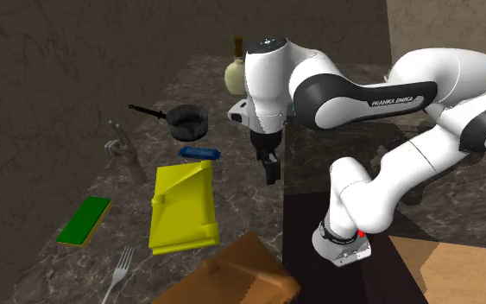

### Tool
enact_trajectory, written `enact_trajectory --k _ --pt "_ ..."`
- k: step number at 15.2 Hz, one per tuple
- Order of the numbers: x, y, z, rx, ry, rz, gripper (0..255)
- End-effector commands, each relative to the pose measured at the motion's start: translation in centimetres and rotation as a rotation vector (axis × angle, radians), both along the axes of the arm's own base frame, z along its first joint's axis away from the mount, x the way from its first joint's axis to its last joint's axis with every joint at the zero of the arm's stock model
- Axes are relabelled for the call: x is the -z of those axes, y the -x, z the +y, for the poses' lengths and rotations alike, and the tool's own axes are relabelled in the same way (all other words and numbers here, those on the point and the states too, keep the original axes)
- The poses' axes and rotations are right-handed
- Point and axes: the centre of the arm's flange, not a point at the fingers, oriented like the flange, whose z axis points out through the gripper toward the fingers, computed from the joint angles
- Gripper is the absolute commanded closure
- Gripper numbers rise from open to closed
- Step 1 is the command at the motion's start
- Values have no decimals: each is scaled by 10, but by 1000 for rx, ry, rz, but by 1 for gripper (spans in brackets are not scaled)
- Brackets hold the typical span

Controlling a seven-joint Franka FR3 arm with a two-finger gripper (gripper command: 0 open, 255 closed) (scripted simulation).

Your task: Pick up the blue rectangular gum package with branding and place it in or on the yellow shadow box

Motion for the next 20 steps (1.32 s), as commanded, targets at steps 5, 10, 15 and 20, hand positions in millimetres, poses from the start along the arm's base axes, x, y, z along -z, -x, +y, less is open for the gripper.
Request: enact_trajectory --k 5,10,15,20 --pt "12 -41 -29 83 5 -10 0" --pt "27 -88 -70 186 11 -23 0" --pt "40 -132 -116 289 16 -36 0" --pt "53 -170 -166 392 22 -49 0"
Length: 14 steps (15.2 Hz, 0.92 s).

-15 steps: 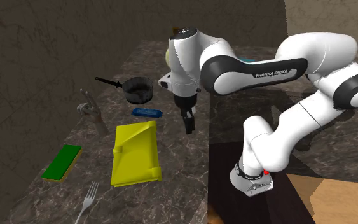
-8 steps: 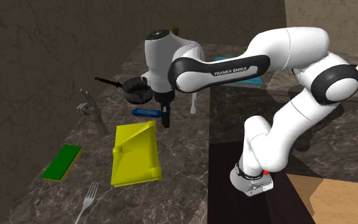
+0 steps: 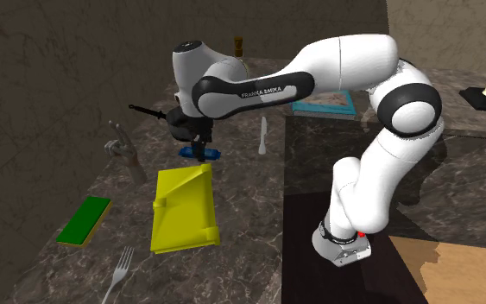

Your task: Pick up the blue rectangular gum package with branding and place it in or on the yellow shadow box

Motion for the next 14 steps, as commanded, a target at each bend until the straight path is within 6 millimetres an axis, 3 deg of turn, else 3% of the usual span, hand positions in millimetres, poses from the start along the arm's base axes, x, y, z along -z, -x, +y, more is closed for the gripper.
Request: enact_trajectory --k 1,3,10,14 --pt "4 -14 -21 42 3 -5 0" --pt "8 -26 -40 77 5 -10 0" --pt "45 -25 -40 77 5 -10 0" --pt "48 -25 -40 77 5 -10 0"
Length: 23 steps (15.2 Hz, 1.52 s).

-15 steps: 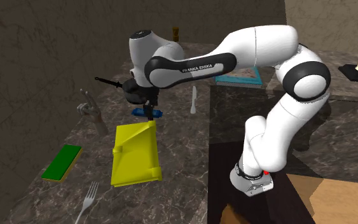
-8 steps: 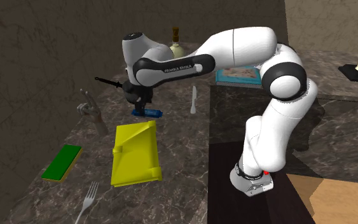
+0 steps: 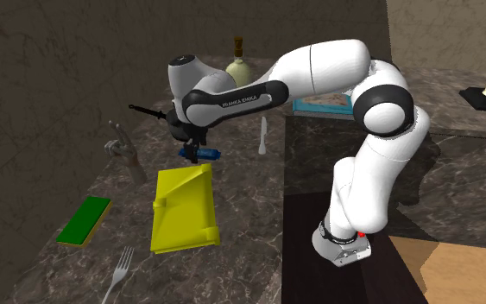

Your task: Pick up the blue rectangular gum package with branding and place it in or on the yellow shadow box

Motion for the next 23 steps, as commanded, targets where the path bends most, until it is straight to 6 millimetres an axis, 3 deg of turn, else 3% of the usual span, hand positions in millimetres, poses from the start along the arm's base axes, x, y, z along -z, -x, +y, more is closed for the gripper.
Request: enact_trajectory --k 1,4,5,14,23 --pt "1 0 0 0 0 0 0" --pt "0 0 0 0 0 0 0" --pt "0 0 0 0 0 0 255" --pt "1 0 0 0 0 0 255" --pt "-47 0 0 0 0 0 255"
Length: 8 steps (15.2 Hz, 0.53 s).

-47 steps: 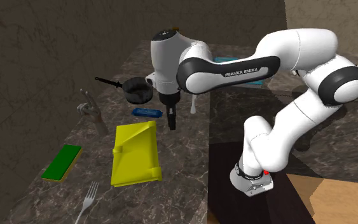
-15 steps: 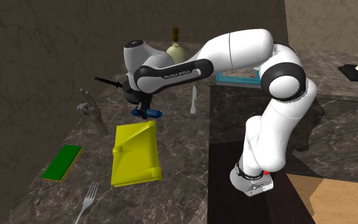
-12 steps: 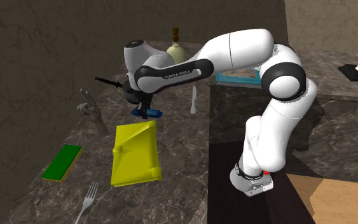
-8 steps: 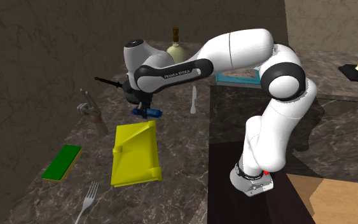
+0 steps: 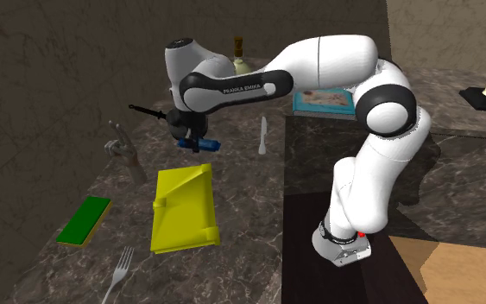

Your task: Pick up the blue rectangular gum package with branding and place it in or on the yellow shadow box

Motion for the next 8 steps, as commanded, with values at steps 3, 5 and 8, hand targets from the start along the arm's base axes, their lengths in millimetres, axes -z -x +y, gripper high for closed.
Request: enact_trajectory --k 3,5,8 --pt "-21 -1 0 0 0 0 255" --pt "-31 -1 0 0 0 0 255" --pt "-47 -1 0 0 0 0 255"
